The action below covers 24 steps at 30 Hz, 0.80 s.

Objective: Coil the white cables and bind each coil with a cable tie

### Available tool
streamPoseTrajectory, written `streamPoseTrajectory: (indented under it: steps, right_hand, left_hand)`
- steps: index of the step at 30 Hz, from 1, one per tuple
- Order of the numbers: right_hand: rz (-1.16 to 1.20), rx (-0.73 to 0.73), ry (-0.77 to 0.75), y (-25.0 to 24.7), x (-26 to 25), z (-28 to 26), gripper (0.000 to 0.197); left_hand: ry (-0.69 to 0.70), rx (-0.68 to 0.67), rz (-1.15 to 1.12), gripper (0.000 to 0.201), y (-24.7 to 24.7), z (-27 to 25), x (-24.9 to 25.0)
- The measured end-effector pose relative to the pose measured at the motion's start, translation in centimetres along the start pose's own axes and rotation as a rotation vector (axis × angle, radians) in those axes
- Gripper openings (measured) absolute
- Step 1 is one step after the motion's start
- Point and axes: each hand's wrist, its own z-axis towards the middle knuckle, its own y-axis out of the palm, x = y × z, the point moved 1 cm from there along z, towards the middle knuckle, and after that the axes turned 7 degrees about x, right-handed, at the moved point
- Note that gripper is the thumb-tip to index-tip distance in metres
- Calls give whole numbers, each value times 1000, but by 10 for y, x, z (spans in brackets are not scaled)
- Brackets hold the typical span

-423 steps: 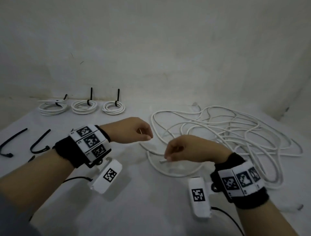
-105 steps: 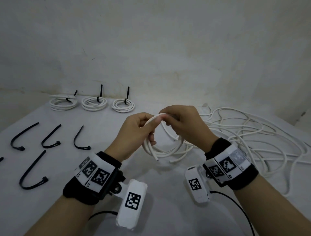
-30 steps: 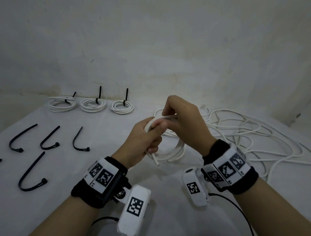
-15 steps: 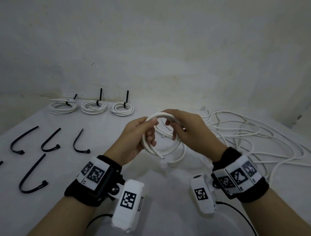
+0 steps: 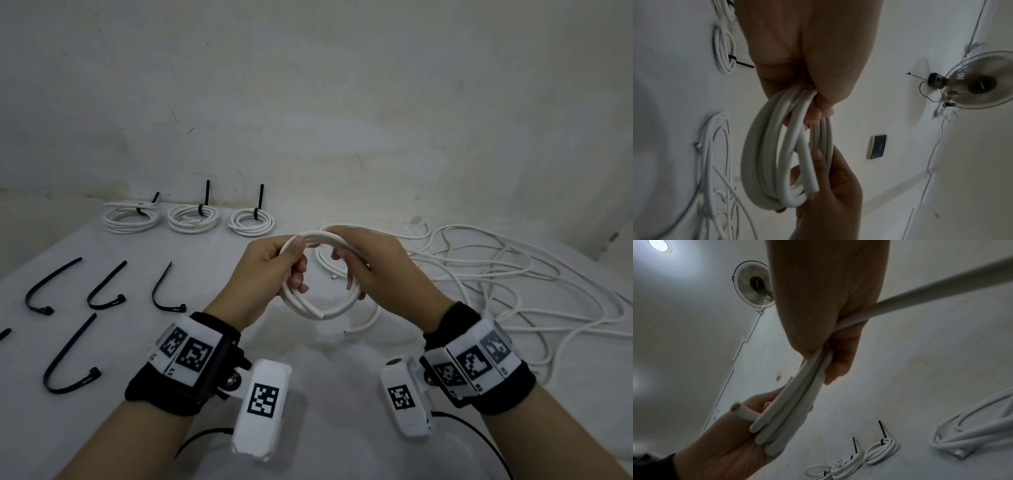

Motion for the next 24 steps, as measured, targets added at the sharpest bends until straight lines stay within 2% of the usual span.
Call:
streamPoseTrajectory:
  steps: [4, 8, 14, 16, 19, 24]
  right_hand:
    - [-61, 33, -14, 1, 4, 3, 26]
    - [-30, 86, -34, 3, 4, 4, 23]
    - [-12, 106, -39, 4, 2, 8, 25]
    - [43, 94, 21, 3, 3, 7, 23]
    - [200, 9, 210, -4, 9, -2, 22]
    - [143, -63, 283, -23, 37, -28, 10]
  left_hand:
    - [-87, -70, -15, 37, 4, -2, 2]
    - [-205, -91, -212, 39, 10, -5, 6]
    - [-246, -49, -355, 41, 13, -4, 8]
    - [-260, -16, -373, 41, 14, -3, 7]
    - [-272, 50, -427, 40, 10, 2, 6]
    - [-274, 188, -592, 41, -4, 10, 7]
